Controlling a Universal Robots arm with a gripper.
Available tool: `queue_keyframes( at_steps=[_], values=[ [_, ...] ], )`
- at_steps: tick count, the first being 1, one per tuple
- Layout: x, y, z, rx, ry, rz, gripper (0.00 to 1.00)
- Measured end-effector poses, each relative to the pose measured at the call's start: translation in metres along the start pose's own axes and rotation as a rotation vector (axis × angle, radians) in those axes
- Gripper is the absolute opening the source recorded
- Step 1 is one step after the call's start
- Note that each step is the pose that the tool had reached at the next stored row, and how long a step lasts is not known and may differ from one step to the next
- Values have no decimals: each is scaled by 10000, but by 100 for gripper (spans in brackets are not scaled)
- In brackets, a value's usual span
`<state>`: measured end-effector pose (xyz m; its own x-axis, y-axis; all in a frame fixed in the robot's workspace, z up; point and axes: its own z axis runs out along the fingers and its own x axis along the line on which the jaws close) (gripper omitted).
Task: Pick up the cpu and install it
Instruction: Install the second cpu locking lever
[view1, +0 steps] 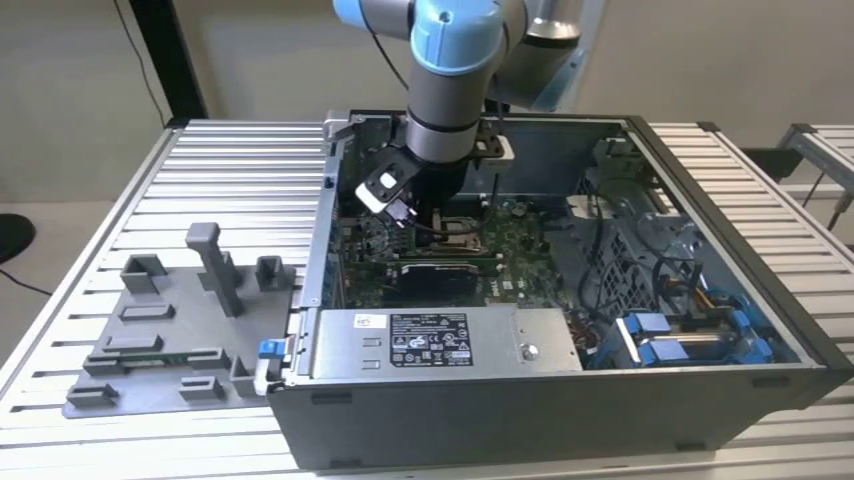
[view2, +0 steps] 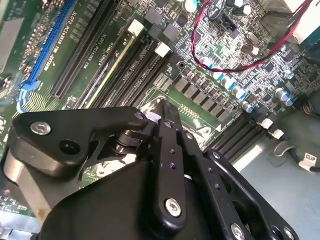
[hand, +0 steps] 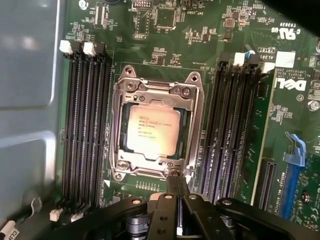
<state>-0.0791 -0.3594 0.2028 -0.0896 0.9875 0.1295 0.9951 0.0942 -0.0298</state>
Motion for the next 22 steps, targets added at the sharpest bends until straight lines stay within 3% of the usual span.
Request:
queue_keyframes(
  at_steps=[4,9,14,15,22],
  values=[
    [-8,-4,40,-2,15,11,0],
    [-19,-2,44,-1,38,7,0],
    [-25,-9,33,-12,229,0,0],
    [-14,-5,16,-36,284,-4,0],
    [21,-15,-301,-26,265,-2,0]
  ],
)
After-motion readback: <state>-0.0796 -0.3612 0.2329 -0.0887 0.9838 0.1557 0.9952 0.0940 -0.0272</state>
